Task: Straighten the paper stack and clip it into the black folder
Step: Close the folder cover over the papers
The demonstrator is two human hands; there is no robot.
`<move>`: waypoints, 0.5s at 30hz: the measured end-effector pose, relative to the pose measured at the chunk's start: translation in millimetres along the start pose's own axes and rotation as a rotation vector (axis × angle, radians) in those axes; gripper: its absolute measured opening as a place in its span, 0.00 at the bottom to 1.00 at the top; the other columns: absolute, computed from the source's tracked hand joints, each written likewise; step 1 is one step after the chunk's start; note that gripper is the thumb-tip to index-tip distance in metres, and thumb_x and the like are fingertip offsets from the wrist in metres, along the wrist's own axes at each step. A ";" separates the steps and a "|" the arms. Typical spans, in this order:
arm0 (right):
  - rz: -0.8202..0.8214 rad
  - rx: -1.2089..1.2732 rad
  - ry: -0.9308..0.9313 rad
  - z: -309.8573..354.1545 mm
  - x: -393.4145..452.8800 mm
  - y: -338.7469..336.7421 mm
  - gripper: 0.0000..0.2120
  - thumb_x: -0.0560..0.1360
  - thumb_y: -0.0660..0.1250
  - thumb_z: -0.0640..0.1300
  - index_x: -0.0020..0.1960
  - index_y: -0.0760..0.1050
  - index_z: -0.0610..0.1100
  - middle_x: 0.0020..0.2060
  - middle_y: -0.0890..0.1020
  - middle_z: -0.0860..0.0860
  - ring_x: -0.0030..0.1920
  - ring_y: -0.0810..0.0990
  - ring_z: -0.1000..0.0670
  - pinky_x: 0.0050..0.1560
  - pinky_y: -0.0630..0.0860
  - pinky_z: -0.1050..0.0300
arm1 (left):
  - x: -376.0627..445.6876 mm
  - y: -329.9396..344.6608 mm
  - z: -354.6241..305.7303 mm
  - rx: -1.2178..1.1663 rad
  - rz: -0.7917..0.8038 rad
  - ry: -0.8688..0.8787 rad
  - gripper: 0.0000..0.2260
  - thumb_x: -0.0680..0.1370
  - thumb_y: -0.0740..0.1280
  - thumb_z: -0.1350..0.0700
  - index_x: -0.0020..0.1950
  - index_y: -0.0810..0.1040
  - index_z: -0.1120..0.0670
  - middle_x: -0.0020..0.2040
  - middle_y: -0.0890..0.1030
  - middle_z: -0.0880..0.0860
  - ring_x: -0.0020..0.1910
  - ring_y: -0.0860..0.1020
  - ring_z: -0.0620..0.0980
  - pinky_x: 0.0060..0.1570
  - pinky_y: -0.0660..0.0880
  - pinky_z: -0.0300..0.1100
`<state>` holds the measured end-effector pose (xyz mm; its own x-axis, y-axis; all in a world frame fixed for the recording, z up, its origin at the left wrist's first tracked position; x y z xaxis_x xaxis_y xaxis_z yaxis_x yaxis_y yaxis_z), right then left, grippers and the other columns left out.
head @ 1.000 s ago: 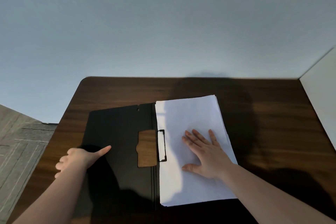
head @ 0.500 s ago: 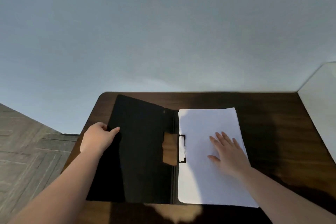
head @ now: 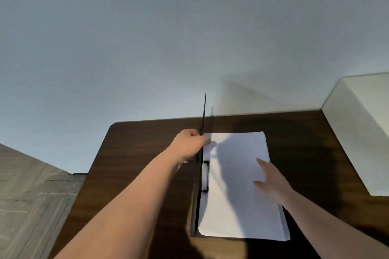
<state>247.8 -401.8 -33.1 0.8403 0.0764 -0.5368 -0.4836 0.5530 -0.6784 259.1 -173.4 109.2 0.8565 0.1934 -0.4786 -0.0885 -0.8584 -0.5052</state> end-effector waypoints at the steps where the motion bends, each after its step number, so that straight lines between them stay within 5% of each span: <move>1: -0.008 0.051 0.003 -1.7 -0.8 -4.2 0.35 0.76 0.66 0.43 0.77 0.51 0.50 0.77 0.59 0.47 0.76 0.60 0.45 0.70 0.64 0.52 | -0.3 18.2 -5.5 -0.022 0.049 0.005 0.15 0.74 0.69 0.51 0.35 0.65 0.54 0.32 0.66 0.56 0.23 0.63 0.49 0.24 0.57 0.37; 4: -0.063 0.213 0.057 -7.8 -4.4 -17.4 0.31 0.77 0.63 0.38 0.76 0.56 0.49 0.74 0.67 0.48 0.71 0.69 0.45 0.65 0.70 0.53 | 2.8 69.1 -15.9 0.071 0.110 -0.007 0.20 0.73 0.66 0.37 0.45 0.73 0.55 0.39 0.75 0.55 0.30 0.72 0.47 0.26 0.67 0.37; 6: -0.102 0.277 0.092 -13.0 -4.6 -25.6 0.27 0.78 0.62 0.36 0.75 0.60 0.47 0.71 0.71 0.47 0.68 0.72 0.46 0.62 0.73 0.52 | 8.1 93.0 -17.9 0.095 0.075 -0.028 0.23 0.72 0.64 0.34 0.42 0.71 0.55 0.37 0.76 0.52 0.31 0.75 0.46 0.33 0.75 0.38; 12: -0.153 0.373 0.124 -31.3 -1.8 -43.5 0.19 0.80 0.58 0.40 0.71 0.67 0.45 0.69 0.73 0.46 0.68 0.72 0.47 0.67 0.68 0.50 | 33.2 104.4 8.7 0.106 -0.026 -0.083 0.14 0.76 0.65 0.43 0.38 0.71 0.53 0.34 0.77 0.51 0.36 0.79 0.51 0.48 0.79 0.48; 15: -0.111 0.281 0.063 -29.5 1.6 -39.0 0.20 0.80 0.58 0.43 0.72 0.66 0.44 0.69 0.73 0.47 0.68 0.72 0.48 0.67 0.68 0.53 | 42.8 88.7 34.5 0.334 -0.104 -0.095 0.10 0.74 0.66 0.46 0.48 0.74 0.51 0.51 0.80 0.54 0.54 0.79 0.57 0.54 0.74 0.47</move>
<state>260.8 -447.7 -22.3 0.8631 -0.0436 -0.5032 -0.2959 0.7638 -0.5737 270.4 -224.9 19.0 0.8198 0.3286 -0.4690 -0.1777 -0.6326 -0.7538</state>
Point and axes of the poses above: each hand's wrist, its own x-axis towards the middle knuckle, its own y-axis out of the palm, z = x × y, the point moved 6 cm from there along x, towards the middle knuckle
